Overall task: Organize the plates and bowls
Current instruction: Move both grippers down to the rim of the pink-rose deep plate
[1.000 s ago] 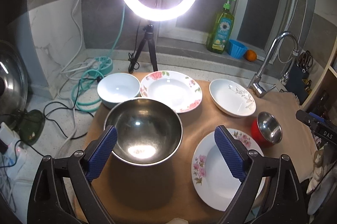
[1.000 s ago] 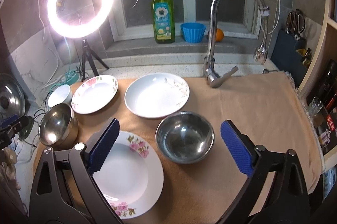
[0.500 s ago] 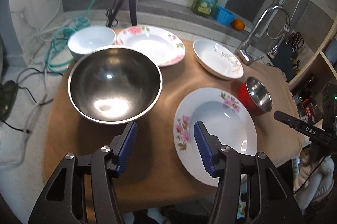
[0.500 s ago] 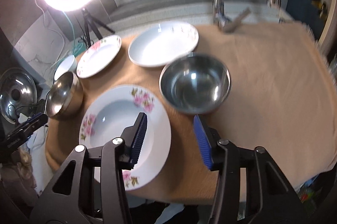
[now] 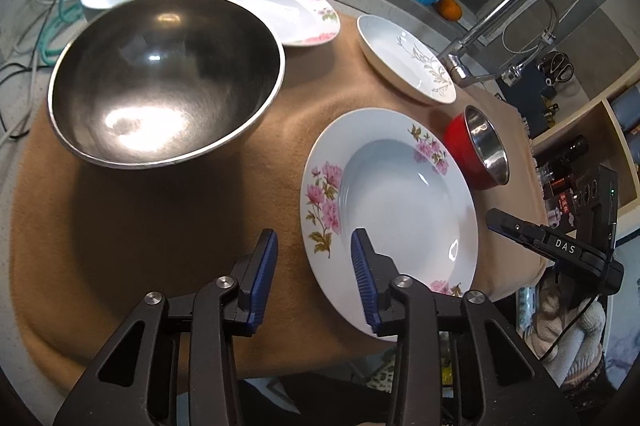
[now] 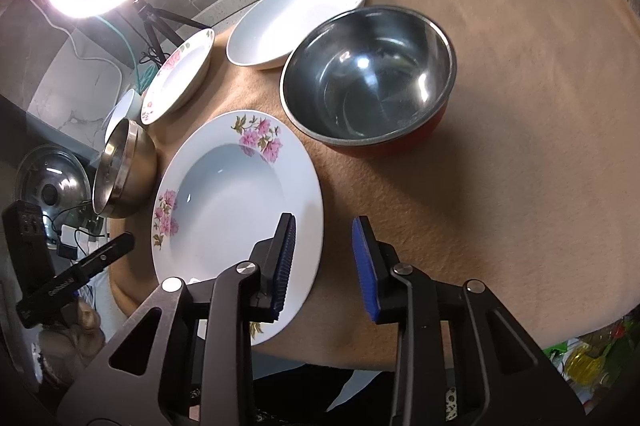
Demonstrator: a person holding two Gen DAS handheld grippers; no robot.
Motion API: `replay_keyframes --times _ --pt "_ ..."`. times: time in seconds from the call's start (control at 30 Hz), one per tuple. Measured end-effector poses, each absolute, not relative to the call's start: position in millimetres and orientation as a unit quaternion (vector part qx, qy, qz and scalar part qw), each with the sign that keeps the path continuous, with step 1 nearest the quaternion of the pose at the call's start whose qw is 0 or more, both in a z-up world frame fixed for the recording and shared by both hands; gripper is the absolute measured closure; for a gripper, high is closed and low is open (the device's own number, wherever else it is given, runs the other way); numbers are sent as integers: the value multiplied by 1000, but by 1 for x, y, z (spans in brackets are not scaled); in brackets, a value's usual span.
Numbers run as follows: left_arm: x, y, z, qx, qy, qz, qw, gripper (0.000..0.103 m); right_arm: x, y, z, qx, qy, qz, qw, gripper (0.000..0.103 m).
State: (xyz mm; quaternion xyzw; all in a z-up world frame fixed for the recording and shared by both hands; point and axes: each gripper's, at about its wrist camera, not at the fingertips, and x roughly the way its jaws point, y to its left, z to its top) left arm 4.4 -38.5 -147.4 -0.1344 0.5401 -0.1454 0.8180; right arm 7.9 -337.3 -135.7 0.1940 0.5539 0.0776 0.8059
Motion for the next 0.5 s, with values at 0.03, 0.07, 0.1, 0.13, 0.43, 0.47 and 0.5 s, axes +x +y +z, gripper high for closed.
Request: replay_keyframes --times 0.03,0.07,0.1,0.13,0.43,0.47,0.5 --pt "5 -39 -149 -134 541 -146 817 70 9 -336 -137 193 556 79 805 73" --pt "6 -40 -151 -135 542 -147 816 70 9 -335 -138 192 557 80 804 73" --pt "6 -40 -153 -137 544 -148 815 70 9 -334 -139 191 558 80 804 73" --pt "6 -39 -153 -140 545 -149 813 72 10 -333 -140 191 559 79 803 74" --pt "9 -38 -161 -147 553 -155 805 82 12 -339 -152 222 566 86 789 85" --pt "9 -38 -162 -148 553 -156 805 82 12 -339 -153 224 566 87 788 86" --pt "9 -38 -163 -149 554 -157 804 83 12 -339 -155 227 567 87 787 86"
